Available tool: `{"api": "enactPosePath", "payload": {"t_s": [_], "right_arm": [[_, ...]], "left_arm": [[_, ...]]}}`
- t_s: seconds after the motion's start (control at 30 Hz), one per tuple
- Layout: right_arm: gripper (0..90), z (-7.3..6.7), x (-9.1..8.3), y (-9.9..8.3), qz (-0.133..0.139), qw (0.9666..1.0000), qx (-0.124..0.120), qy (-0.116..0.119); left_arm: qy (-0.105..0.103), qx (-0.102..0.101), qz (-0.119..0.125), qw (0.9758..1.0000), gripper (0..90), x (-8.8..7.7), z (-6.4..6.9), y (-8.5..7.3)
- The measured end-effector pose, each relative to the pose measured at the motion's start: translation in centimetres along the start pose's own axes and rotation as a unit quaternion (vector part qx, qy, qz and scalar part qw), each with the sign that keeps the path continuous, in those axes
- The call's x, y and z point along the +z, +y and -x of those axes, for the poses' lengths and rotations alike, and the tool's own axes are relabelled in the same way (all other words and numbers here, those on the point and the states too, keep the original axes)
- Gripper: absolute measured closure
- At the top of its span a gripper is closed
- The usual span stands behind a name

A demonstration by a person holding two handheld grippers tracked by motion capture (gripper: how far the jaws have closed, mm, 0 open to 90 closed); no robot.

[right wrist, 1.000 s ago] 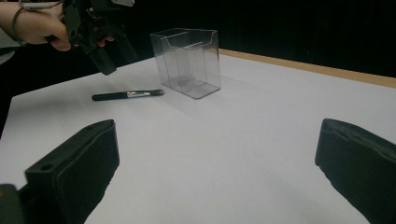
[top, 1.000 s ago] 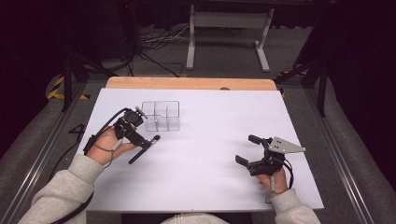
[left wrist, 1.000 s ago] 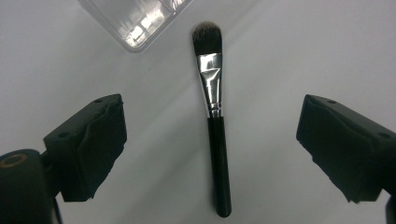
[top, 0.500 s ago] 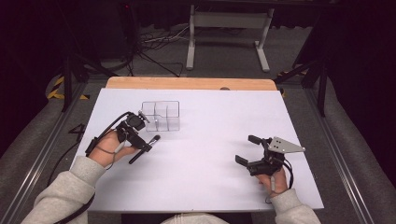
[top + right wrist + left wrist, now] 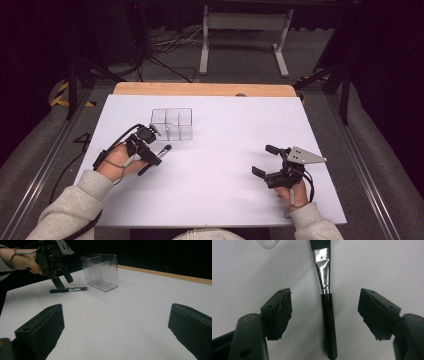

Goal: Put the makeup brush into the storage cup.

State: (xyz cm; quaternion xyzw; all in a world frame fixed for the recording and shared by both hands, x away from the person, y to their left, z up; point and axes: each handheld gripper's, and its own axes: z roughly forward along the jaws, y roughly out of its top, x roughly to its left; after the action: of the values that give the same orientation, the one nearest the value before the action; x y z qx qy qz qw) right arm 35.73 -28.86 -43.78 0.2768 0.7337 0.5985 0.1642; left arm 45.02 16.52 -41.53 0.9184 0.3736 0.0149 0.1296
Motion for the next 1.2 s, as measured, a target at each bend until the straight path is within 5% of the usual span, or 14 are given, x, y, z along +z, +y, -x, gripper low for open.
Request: {"api": "enactPosePath", "payload": {"t_s": [0.37,1.2], "right_arm": [[0.8,0.0,0.0,0.0,0.001,1.0,-0.002,0.001],[0.9,0.0,0.0,0.0,0.001,1.0,-0.002,0.003]], "left_arm": [[0.027,0.003,-0.021,0.9994,46.6,0.7,0.3,0.2],[0.018,-0.001,-0.044,0.9989,77.3,1.1,0.6,0.6]]}}
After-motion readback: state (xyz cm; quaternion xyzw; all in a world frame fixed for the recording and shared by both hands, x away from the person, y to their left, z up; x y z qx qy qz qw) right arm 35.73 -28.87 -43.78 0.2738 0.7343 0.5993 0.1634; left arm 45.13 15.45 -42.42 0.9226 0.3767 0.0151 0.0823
